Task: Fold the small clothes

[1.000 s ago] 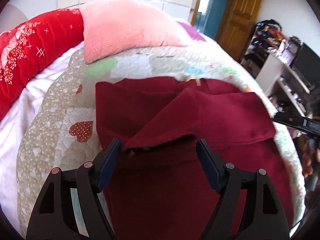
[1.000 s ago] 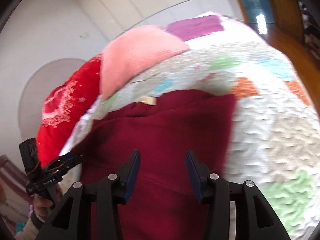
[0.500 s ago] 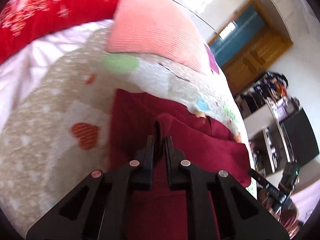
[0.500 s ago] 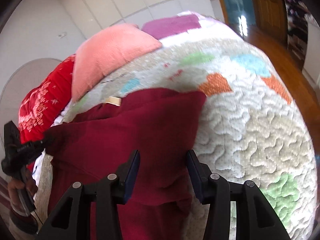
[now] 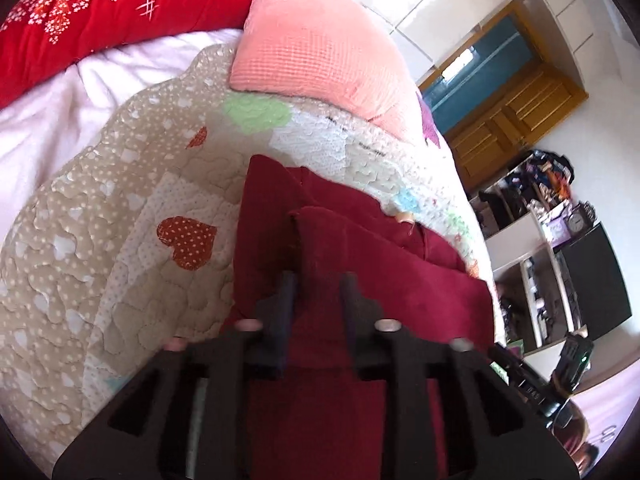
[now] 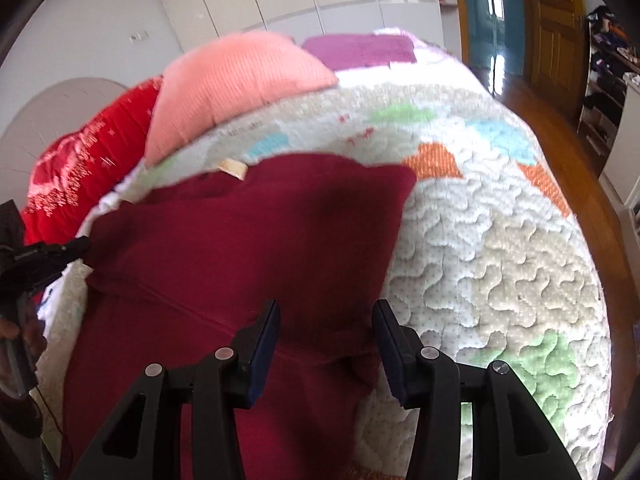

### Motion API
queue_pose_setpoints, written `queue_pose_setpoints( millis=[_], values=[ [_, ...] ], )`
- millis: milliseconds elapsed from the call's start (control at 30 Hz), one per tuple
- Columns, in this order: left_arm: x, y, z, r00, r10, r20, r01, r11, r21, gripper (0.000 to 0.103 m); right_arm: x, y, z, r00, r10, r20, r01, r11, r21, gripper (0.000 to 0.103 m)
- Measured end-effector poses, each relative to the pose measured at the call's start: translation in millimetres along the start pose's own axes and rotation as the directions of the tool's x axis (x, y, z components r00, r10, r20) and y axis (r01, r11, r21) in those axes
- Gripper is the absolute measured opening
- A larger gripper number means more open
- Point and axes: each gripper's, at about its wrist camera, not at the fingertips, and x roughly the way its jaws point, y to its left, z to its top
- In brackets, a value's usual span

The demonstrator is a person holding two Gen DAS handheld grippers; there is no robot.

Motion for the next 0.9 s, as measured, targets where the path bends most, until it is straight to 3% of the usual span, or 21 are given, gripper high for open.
queue_pose_setpoints(
  millis=[33, 67, 133, 200, 367, 467, 600, 733, 833, 900],
  values=[
    [-2.3, -0.4, -0.6, 1.000, -0.006, 0.012, 0.006, 1.000, -0.009, 0.042, -0.4, 0.6, -1.0, 1.000, 0.010, 0.009, -0.010, 1.000, -0.001, 0.047],
    [-5.1, 0.3, -1.0, 1.000, -0.007, 0.019, 0.008, 1.000, -0.012, 0.042, 6.0, 2.0, -2.0, 1.000, 0.008, -0.006, -0.008, 1.000, -0.012, 0.047],
    [-6.6, -5.8, -2.6, 1.000, 0.003, 0.025, -0.003, 1.000, 0.010, 0.042, 22.3, 4.9, -5.1, 0.996, -0.062, -0.067, 0.059, 0.997, -0.051, 0.047],
    [-5.0, -13.4, -3.7, 0.999, 0.033, 0.036, -0.035, 0.998, 0.053, 0.042, 23.3, 7.5, -5.8, 0.991, -0.116, -0.068, 0.111, 0.991, -0.074, 0.047],
    [26.4, -17.1, -8.7, 0.986, 0.165, 0.004, -0.165, 0.981, 0.097, 0.042, 2.9, 12.8, 9.2, 0.998, -0.049, 0.024, 0.050, 0.998, -0.049, 0.047],
    [46.7, -9.4, -14.3, 0.976, 0.218, -0.022, -0.214, 0.970, 0.112, 0.042, 17.7, 18.1, 18.0, 0.996, -0.088, 0.004, 0.088, 0.992, -0.087, 0.047],
    [44.4, -12.7, -19.0, 0.970, 0.242, -0.008, -0.238, 0.959, 0.155, 0.043, 48.7, 7.6, 22.0, 0.990, -0.130, -0.059, 0.126, 0.990, -0.069, 0.047],
    [20.0, -12.3, -28.0, 0.980, 0.199, -0.024, -0.194, 0.971, 0.141, 0.043, 24.5, 15.0, 20.1, 0.989, -0.140, -0.052, 0.135, 0.987, -0.085, 0.047],
    [3.3, -11.9, -44.3, 0.978, 0.208, -0.024, -0.203, 0.969, 0.141, 0.043, 2.4, 17.1, 4.2, 0.994, -0.104, -0.040, 0.100, 0.991, -0.084, 0.049],
    [-6.7, -10.8, -60.2, 0.974, 0.221, -0.041, -0.213, 0.966, 0.148, 0.043, 13.9, 12.1, -6.4, 0.984, -0.151, -0.095, 0.142, 0.985, -0.098, 0.051]
  ],
)
